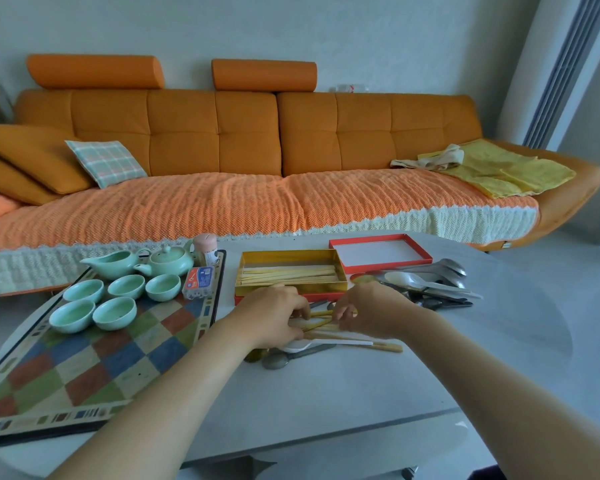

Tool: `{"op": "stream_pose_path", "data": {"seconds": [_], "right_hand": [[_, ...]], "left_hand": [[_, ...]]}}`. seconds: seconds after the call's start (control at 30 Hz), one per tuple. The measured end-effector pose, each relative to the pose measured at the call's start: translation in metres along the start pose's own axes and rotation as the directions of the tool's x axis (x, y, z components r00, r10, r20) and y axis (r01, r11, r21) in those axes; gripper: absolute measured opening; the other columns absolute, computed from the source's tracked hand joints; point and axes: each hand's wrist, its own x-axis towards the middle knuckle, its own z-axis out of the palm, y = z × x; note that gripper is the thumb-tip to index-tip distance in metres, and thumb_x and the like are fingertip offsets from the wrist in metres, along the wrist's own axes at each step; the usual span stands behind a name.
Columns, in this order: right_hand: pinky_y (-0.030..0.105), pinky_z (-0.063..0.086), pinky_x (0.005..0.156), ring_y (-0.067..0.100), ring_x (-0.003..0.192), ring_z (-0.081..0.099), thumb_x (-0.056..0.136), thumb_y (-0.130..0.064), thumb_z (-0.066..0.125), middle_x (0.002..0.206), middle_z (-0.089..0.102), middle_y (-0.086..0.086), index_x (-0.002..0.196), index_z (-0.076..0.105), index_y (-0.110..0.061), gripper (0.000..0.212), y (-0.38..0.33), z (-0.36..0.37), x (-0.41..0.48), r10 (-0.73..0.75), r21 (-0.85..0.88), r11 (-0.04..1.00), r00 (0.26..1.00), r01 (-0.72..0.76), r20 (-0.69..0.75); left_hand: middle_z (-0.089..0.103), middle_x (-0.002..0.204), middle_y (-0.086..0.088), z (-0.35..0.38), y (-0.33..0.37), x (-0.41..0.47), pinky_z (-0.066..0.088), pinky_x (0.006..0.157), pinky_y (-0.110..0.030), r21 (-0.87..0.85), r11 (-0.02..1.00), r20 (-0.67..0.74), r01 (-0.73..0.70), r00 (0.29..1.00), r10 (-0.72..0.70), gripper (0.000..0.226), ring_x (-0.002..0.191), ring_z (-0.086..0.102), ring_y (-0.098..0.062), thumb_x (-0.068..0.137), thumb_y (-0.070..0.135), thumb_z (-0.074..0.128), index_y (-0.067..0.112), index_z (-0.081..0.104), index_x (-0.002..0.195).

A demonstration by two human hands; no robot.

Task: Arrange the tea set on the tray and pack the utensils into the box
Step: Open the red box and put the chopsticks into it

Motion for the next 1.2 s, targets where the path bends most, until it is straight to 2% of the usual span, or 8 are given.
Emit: {"op": "stream_pose_path", "data": {"seconds": [0.1, 0.2, 0.3, 0.43, 0.7, 0.9, 1.03, 1.2], "right_hand": [[0.022, 0.049, 0.074, 0.004, 0.085, 0.059, 0.089, -0.03, 0.066, 0.086, 0.061, -0.022, 0.095, 0.073, -0.033, 0.009, -0.001, -0.001, -0.001, -0.013, -0.059, 0.998, 1.0, 0.012, -0.016], [0.025, 0.053, 0.08, 0.004, 0.088, 0.06, 0.088, -0.037, 0.066, 0.09, 0.064, -0.021, 0.096, 0.074, -0.033, 0.012, -0.003, -0.002, -0.003, -0.036, -0.069, 0.997, 0.998, 0.04, 0.05], [0.027, 0.053, 0.084, 0.003, 0.088, 0.06, 0.086, -0.042, 0.07, 0.088, 0.064, -0.022, 0.095, 0.076, -0.033, 0.014, -0.006, -0.003, -0.004, -0.044, -0.055, 0.997, 0.992, 0.051, 0.12], [0.027, 0.052, 0.083, 0.002, 0.088, 0.059, 0.084, -0.044, 0.072, 0.086, 0.063, -0.022, 0.093, 0.077, -0.033, 0.016, -0.007, -0.002, -0.002, -0.035, -0.058, 0.997, 0.992, 0.042, 0.119], [0.028, 0.053, 0.083, 0.005, 0.089, 0.059, 0.092, -0.031, 0.058, 0.093, 0.062, -0.02, 0.101, 0.071, -0.031, 0.015, -0.006, -0.002, 0.003, -0.043, -0.08, 0.996, 0.994, 0.051, 0.1], [0.025, 0.042, 0.065, 0.009, 0.08, 0.057, 0.094, -0.024, 0.049, 0.087, 0.06, -0.012, 0.087, 0.061, -0.036, 0.018, 0.011, -0.017, 0.015, 0.038, 0.042, 0.998, 0.999, -0.036, -0.027], [0.028, 0.047, 0.063, 0.016, 0.074, 0.059, 0.088, -0.014, 0.05, 0.086, 0.063, -0.006, 0.085, 0.064, -0.031, 0.022, 0.011, -0.024, 0.025, 0.069, 0.189, 0.981, 0.989, -0.043, -0.133], [0.019, 0.044, 0.062, 0.01, 0.077, 0.059, 0.088, -0.006, 0.048, 0.097, 0.064, -0.007, 0.104, 0.069, -0.024, 0.032, 0.0, -0.02, 0.049, 0.039, 0.213, 0.977, 0.966, 0.017, -0.257]], "left_hand": [[0.054, 0.102, 0.017, 0.001, 0.005, 0.001, 0.044, 0.074, -0.027, -0.011, 0.999, -0.004, -0.045, 0.999, 0.045, 0.021, 0.095, 0.048, -0.007, 0.084, 0.036, 0.07, 0.04, 0.062, 0.103], [0.054, 0.102, 0.017, 0.003, 0.006, 0.002, 0.048, 0.079, -0.031, -0.001, 0.998, 0.006, -0.059, 0.998, 0.059, 0.017, 0.097, 0.048, -0.007, 0.086, 0.037, 0.068, 0.04, 0.07, 0.103], [0.054, 0.099, 0.019, 0.004, 0.001, 0.003, 0.047, 0.078, -0.031, 0.0, 0.998, 0.006, -0.063, 0.998, 0.063, 0.017, 0.095, 0.046, -0.005, 0.086, 0.041, 0.07, 0.038, 0.074, 0.102], [0.052, 0.102, 0.02, 0.007, 0.003, 0.006, 0.045, 0.076, -0.027, -0.037, 0.998, -0.022, -0.046, 0.999, 0.045, 0.009, 0.097, 0.046, -0.003, 0.085, 0.038, 0.072, 0.034, 0.074, 0.093], [0.049, 0.103, 0.019, 0.01, -0.004, 0.008, 0.046, 0.093, -0.034, -0.181, 0.983, 0.008, 0.033, 0.999, -0.032, 0.008, 0.106, 0.043, -0.005, 0.083, 0.04, 0.072, 0.036, 0.066, 0.086], [0.056, 0.106, 0.014, -0.002, -0.022, 0.01, 0.047, 0.087, -0.031, -0.198, 0.973, 0.063, 0.12, 0.992, -0.109, 0.025, 0.101, 0.052, -0.008, 0.082, 0.049, 0.071, 0.035, 0.067, 0.102], [0.065, 0.108, 0.016, -0.01, -0.028, 0.013, 0.05, 0.087, -0.031, -0.39, 0.914, -0.085, 0.112, 0.984, -0.157, 0.03, 0.099, 0.06, -0.006, 0.087, 0.047, 0.067, 0.038, 0.064, 0.116], [0.068, 0.093, 0.012, -0.02, -0.039, 0.02, 0.045, 0.07, -0.03, -0.255, 0.958, -0.277, 0.129, 0.94, -0.201, 0.016, 0.087, 0.061, -0.012, 0.097, 0.035, 0.057, 0.031, 0.069, 0.106]]}}
